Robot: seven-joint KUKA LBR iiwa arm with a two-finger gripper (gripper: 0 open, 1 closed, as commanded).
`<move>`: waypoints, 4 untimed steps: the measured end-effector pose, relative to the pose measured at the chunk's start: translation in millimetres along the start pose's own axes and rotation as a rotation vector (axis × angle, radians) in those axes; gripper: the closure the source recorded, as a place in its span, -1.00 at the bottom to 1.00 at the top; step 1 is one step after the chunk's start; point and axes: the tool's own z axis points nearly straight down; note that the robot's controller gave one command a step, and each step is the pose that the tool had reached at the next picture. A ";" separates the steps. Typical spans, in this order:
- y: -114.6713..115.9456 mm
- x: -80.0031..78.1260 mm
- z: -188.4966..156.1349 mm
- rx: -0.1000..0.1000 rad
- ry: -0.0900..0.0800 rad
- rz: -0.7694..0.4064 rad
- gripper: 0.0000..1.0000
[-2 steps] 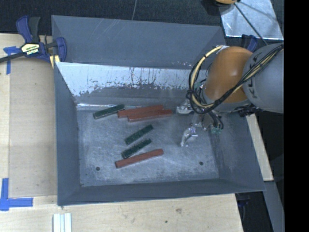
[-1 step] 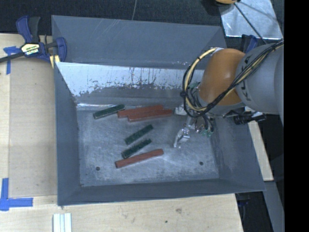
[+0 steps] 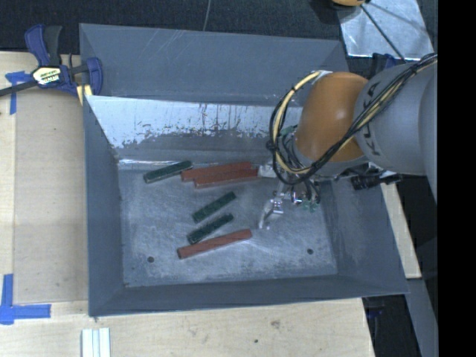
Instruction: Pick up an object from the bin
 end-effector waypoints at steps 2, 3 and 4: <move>66.0 47.9 13.6 0.000 0.000 0.000 1.00; 65.9 47.9 13.5 0.000 0.000 -0.001 -1.00; 66.0 47.9 13.5 0.000 0.001 -0.001 -1.00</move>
Offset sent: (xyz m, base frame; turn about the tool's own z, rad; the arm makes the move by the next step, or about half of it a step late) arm -0.0346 0.0742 -0.0136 0.0024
